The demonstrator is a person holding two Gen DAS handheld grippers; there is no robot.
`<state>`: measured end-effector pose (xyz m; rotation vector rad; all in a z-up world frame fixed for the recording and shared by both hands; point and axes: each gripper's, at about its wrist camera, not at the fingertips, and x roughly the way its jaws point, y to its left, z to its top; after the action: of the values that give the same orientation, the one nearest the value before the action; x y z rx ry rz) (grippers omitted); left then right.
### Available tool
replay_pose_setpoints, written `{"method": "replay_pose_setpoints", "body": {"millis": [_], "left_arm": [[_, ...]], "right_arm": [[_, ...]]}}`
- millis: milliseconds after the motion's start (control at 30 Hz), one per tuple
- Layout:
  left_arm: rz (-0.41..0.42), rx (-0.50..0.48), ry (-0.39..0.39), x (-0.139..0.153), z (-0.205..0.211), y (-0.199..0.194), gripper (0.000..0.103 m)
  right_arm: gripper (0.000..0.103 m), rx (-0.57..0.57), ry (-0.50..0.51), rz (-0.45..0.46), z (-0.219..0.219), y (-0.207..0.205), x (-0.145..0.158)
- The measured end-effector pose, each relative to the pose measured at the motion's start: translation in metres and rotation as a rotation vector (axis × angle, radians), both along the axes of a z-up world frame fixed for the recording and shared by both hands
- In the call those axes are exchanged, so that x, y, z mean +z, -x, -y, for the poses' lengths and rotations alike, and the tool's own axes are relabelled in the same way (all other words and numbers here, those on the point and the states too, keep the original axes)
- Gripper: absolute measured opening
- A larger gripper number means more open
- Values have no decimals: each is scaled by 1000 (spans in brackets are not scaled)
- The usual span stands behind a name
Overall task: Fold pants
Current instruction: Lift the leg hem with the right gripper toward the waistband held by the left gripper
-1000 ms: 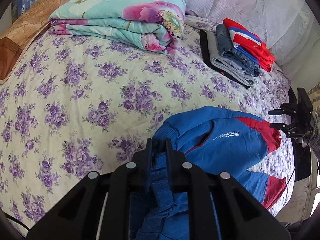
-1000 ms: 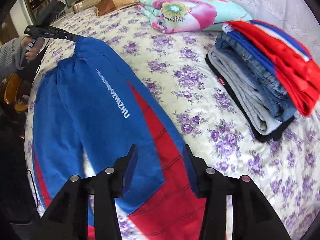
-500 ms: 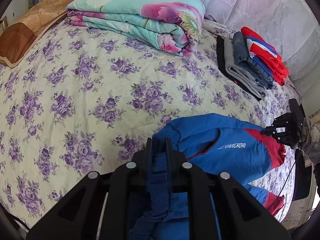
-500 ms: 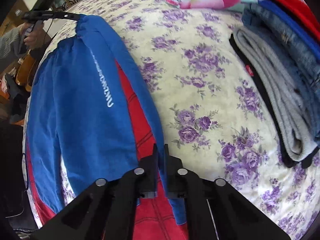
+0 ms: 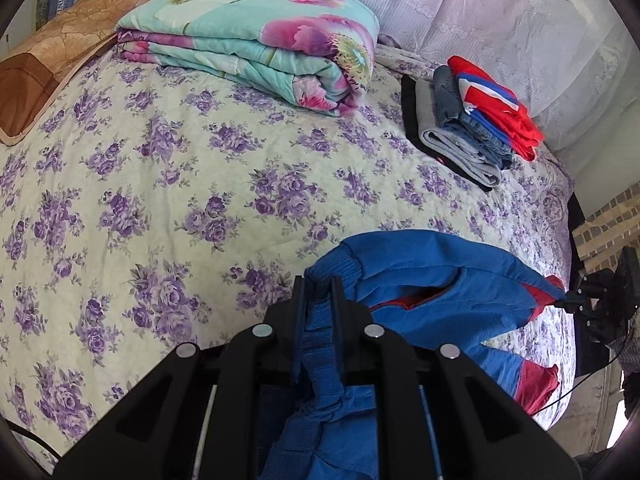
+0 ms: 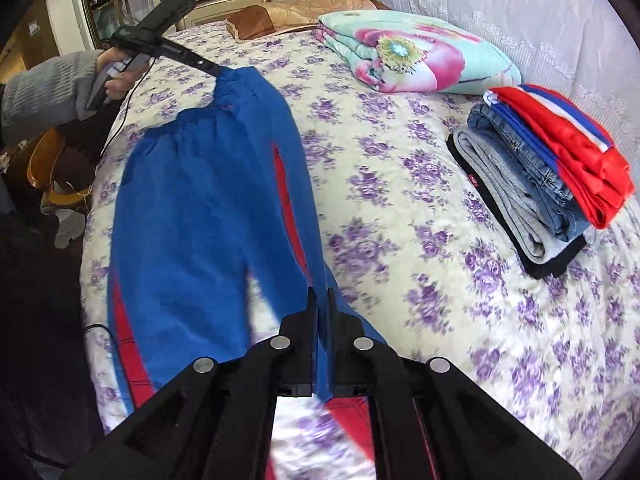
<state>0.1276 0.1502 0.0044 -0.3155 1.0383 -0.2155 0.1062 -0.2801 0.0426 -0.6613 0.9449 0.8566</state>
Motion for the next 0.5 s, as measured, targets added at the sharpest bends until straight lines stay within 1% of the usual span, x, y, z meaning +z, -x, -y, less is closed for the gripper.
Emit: {"method": "replay_pose_setpoints", "body": {"millis": [33, 133, 267, 333, 433, 467, 500], "left_arm": [[7, -6, 4, 1, -2, 3, 3], [20, -10, 35, 3, -15, 13, 2], [-8, -19, 79, -6, -29, 30, 2], [-36, -45, 132, -10, -27, 40, 2], [-42, -89, 211, -1, -12, 53, 3], [-43, -96, 236, 2, -6, 55, 13], [-65, -92, 251, 3, 0, 54, 38]], "right_arm": [[3, -4, 7, 8, -2, 13, 2], [3, -18, 21, 15, -10, 55, 0], [3, -65, 22, -22, -21, 98, -19], [3, -104, 14, -40, -25, 110, -31], [3, -152, 0, -42, -29, 121, -38], [3, -165, -6, -39, -29, 123, -38], [3, -178, -13, -39, -28, 126, -37]]}}
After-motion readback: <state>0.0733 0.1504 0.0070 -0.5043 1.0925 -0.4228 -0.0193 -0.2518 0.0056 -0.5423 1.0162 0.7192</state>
